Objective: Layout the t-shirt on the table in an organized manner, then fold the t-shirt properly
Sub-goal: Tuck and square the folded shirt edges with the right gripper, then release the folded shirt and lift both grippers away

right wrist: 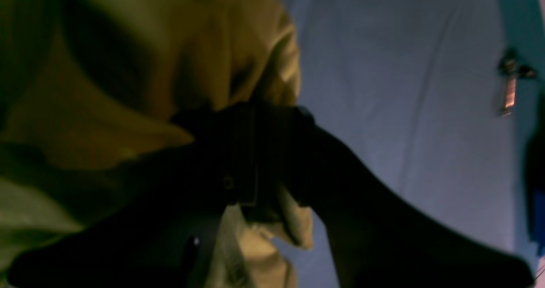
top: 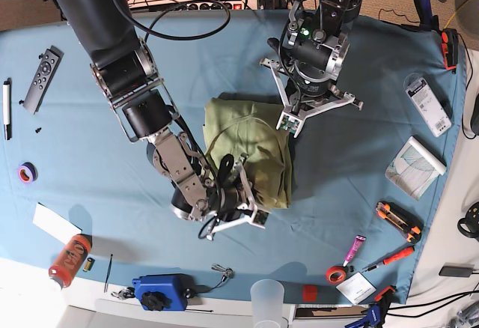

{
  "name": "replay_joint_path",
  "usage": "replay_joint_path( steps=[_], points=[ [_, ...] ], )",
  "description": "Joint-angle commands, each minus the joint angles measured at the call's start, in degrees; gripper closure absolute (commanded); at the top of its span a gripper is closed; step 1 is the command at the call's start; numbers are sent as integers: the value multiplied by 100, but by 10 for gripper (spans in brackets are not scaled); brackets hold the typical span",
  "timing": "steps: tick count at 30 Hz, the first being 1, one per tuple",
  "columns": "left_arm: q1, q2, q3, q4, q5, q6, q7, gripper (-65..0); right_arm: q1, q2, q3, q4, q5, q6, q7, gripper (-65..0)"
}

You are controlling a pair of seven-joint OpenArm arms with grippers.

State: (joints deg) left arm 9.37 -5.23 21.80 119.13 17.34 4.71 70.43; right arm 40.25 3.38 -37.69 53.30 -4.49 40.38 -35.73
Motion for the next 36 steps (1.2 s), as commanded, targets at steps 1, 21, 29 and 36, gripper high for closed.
replay_joint_path(
  steps=[1,21,29,36],
  points=[
    [-48,31,4,105,46,22,-101,0,334,-74,31,192,76,-38,164,-147],
    [-28,-398,-619,105,455,376,-105,0,-660,-35,1840,2225,3991,-155,-2997,0],
    [-31,-448,-2330,107,-1980,-70,-380,0,-1912,-20,2953,2218,5082,-38,-3200,0],
    [-33,-448,-3604,245,-3633,-787,-601,0,-2568,-22,2981,2208,3993,-38,-2002,0]
  ],
)
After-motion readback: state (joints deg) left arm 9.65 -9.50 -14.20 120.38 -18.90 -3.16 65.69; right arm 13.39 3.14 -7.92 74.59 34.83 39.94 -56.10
